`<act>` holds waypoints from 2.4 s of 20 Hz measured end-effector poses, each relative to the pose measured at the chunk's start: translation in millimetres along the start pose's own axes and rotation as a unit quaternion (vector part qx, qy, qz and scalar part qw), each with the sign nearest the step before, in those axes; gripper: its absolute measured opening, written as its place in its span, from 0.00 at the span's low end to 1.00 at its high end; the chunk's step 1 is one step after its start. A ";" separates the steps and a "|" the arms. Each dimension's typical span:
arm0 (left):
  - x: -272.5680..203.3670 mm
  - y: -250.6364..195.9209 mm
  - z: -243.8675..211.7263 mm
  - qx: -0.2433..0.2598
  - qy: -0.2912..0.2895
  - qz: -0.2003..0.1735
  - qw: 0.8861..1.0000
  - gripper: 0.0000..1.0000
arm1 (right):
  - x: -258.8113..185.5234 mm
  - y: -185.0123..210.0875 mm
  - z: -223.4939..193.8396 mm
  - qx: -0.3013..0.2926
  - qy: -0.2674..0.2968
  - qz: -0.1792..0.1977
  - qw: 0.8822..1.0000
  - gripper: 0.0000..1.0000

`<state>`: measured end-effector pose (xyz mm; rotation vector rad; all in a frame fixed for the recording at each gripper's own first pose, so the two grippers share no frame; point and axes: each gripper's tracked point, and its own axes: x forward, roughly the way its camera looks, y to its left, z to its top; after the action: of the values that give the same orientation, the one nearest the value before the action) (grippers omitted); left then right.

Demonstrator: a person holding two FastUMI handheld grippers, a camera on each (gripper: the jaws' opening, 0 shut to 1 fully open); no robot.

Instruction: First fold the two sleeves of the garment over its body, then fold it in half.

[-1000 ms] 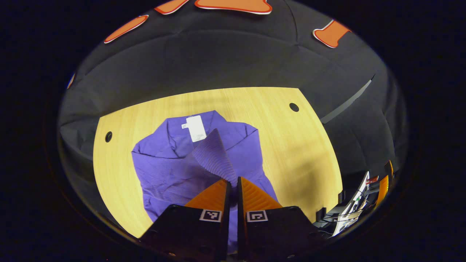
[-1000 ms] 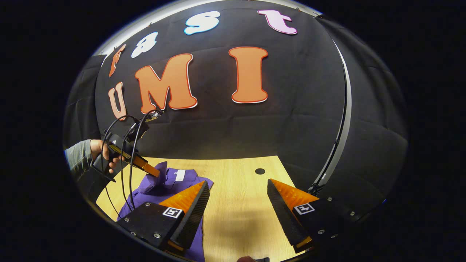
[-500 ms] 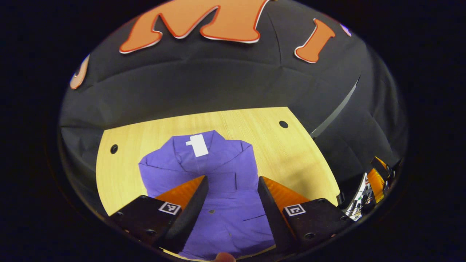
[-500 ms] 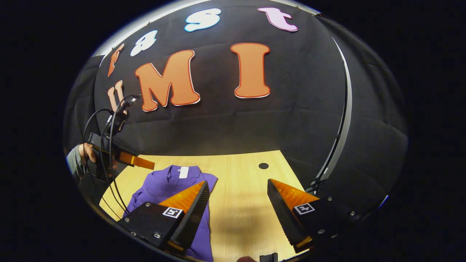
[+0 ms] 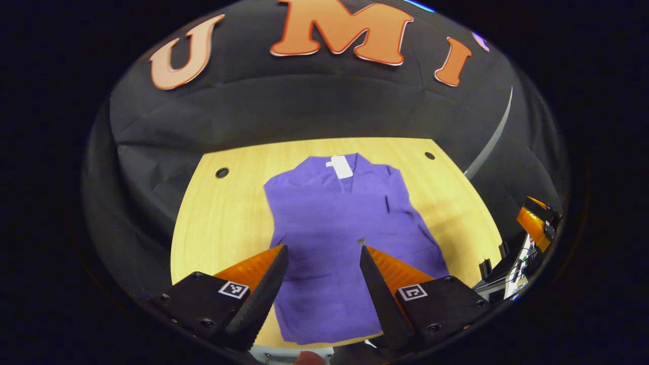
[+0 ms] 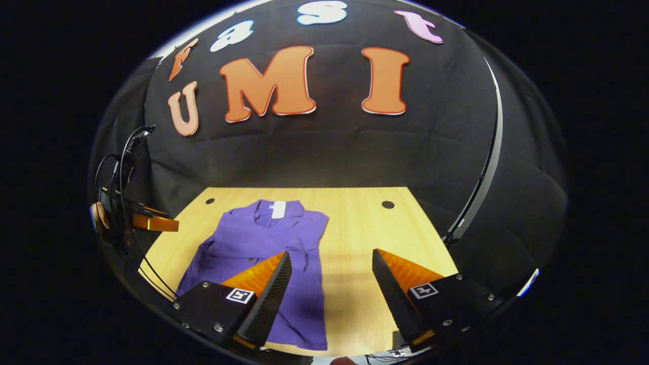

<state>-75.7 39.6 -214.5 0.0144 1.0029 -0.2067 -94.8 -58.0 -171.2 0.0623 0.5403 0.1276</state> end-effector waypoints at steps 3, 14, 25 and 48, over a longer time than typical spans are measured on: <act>-17.5 23.3 -40.9 -0.019 0.006 0.005 1.000 0.91 | -9.4 21.3 -29.9 -0.013 0.024 0.000 1.000 0.95; -26.1 51.5 -149.2 -0.029 0.029 0.012 0.999 0.91 | -7.2 44.2 -163.7 0.012 0.173 -0.024 0.985 0.96; 22.6 48.2 -250.3 -0.055 0.154 0.022 0.986 0.91 | 8.5 23.3 -262.5 0.028 0.341 -0.035 0.939 0.97; 50.0 36.2 -292.0 -0.121 0.318 0.019 0.940 0.43 | 22.1 50.5 -282.9 0.059 0.438 0.005 0.897 0.31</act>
<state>-287.1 98.0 -416.9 -0.1313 1.6675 -0.0379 -227.5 2.3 -419.9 0.1268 1.4551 0.1298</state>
